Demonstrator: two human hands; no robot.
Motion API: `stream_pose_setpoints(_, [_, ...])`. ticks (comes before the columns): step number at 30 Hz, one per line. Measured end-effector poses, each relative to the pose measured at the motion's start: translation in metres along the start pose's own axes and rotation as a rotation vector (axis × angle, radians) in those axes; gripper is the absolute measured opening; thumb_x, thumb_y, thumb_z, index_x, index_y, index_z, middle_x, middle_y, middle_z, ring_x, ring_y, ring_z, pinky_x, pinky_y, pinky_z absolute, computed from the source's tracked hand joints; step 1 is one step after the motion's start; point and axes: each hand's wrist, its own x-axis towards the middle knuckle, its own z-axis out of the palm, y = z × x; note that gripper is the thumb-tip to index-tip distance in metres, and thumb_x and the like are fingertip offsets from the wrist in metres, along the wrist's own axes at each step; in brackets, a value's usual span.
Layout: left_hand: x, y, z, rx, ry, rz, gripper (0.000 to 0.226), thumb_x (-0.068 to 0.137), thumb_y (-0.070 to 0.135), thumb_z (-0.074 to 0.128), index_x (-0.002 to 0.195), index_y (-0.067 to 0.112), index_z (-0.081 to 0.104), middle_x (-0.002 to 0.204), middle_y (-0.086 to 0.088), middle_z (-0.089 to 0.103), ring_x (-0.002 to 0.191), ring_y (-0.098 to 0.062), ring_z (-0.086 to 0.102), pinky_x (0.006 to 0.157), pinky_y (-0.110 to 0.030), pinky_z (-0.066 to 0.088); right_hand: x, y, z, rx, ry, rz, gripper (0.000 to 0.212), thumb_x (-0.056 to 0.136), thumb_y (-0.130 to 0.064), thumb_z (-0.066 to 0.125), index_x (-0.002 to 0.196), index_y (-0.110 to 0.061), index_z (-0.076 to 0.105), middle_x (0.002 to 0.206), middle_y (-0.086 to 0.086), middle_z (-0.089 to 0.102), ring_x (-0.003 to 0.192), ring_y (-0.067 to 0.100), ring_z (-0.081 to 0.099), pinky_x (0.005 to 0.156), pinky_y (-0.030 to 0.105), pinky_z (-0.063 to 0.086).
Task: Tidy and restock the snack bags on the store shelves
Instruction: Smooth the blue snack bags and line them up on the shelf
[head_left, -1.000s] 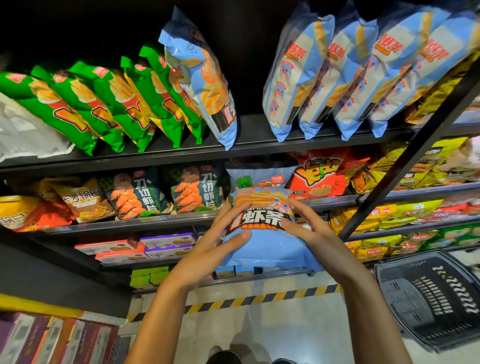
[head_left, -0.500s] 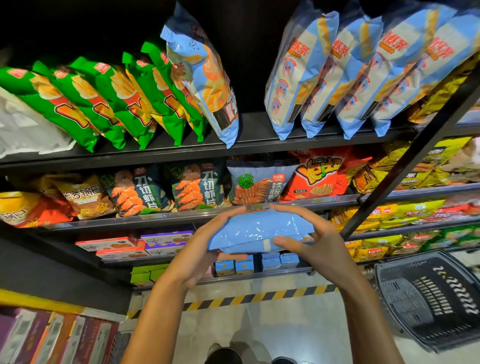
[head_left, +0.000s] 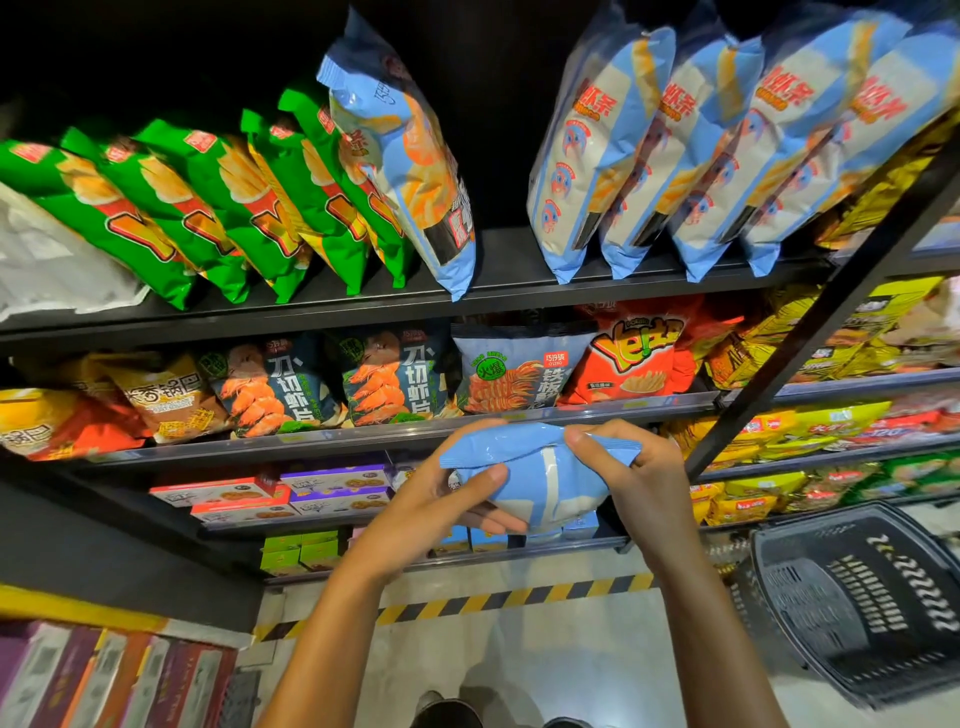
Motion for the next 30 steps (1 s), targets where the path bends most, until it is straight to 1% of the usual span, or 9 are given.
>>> stream_pose_setpoints(8, [-0.001,0.001,0.0,-0.011,-0.021,-0.007,0.044,0.098,0.035,0.055,0.142,0.027,0.051,0.105,-0.011,0.079,0.096,-0.036,0.077,0.09,-0.037,0.061,0.001,-0.002,-0.002,-0.029,0.003,0.018,0.027,0.093,-0.022,0.075,0.07,-0.009,0.07,0.069,0.004,0.069,0.067,0.02,0.065,0.06,0.033,0.047])
stream_pose_setpoints(11, [0.0,0.004,0.0,0.008,0.037,-0.018,0.042,0.097,0.042,0.053,0.135,0.023,0.058,0.095,-0.013,0.08,0.09,-0.034,0.078,0.089,-0.04,0.062,0.0,-0.006,0.0,-0.026,-0.003,0.016,0.027,0.092,-0.021,0.075,0.066,-0.022,0.071,0.067,-0.005,0.07,0.064,0.011,0.064,0.057,0.025,0.046])
stream_pose_setpoints(13, [0.001,0.004,0.001,0.01,0.092,-0.05,0.047,0.096,0.05,0.049,0.125,0.018,0.065,0.088,-0.017,0.079,0.086,-0.033,0.078,0.085,-0.037,0.063,-0.001,-0.008,0.002,-0.029,-0.018,0.006,0.024,0.091,-0.024,0.076,0.068,-0.029,0.074,0.07,-0.007,0.072,0.066,0.015,0.066,0.056,0.029,0.047])
stream_pose_setpoints(15, [0.003,0.002,0.001,-0.009,0.151,-0.081,0.054,0.098,0.057,0.043,0.117,0.014,0.07,0.085,-0.022,0.078,0.085,-0.033,0.078,0.083,-0.035,0.063,-0.002,-0.011,0.0,0.0,-0.092,0.012,0.006,0.091,-0.029,0.075,0.087,-0.029,0.08,0.083,0.001,0.077,0.078,0.024,0.072,0.064,0.038,0.055])
stream_pose_setpoints(16, [0.005,0.001,0.0,-0.021,0.181,-0.09,0.059,0.099,0.06,0.04,0.117,0.013,0.071,0.085,-0.023,0.077,0.085,-0.034,0.078,0.083,-0.036,0.063,-0.002,-0.011,-0.002,0.013,-0.161,0.021,0.012,0.092,-0.032,0.072,0.1,-0.029,0.08,0.089,0.006,0.078,0.085,0.028,0.073,0.072,0.041,0.059])
stream_pose_setpoints(18, [0.007,-0.002,-0.001,-0.062,0.234,-0.107,0.065,0.099,0.064,0.037,0.118,0.012,0.071,0.085,-0.026,0.076,0.084,-0.037,0.077,0.082,-0.039,0.064,-0.002,-0.011,-0.009,0.05,-0.29,0.041,0.027,0.095,-0.033,0.064,0.119,-0.027,0.075,0.097,0.001,0.079,0.091,0.018,0.074,0.078,0.032,0.06])
stream_pose_setpoints(20, [0.009,-0.005,-0.003,-0.089,0.257,-0.112,0.068,0.1,0.065,0.033,0.117,0.011,0.071,0.084,-0.028,0.076,0.083,-0.038,0.077,0.082,-0.039,0.064,-0.003,-0.011,-0.013,0.083,-0.335,0.031,0.031,0.101,-0.027,0.054,0.125,-0.022,0.074,0.115,-0.007,0.077,0.11,0.011,0.072,0.088,0.024,0.057])
stream_pose_setpoints(23, [0.01,-0.009,-0.003,-0.072,0.252,-0.101,0.074,0.1,0.067,0.028,0.117,0.01,0.072,0.084,-0.028,0.076,0.084,-0.037,0.078,0.09,-0.044,0.062,-0.004,-0.012,-0.009,0.072,-0.238,0.04,0.033,0.107,-0.025,0.047,0.117,-0.019,0.078,0.116,-0.009,0.077,0.114,0.008,0.07,0.088,0.014,0.051])
stream_pose_setpoints(30, [0.012,-0.009,-0.001,-0.066,0.281,-0.052,0.073,0.103,0.064,0.023,0.12,0.014,0.073,0.088,-0.027,0.076,0.085,-0.038,0.077,0.093,-0.049,0.06,-0.002,-0.018,-0.001,0.069,-0.107,0.093,0.042,0.108,-0.017,0.047,0.082,-0.023,0.08,0.073,-0.015,0.075,0.072,-0.004,0.069,0.064,0.008,0.046])
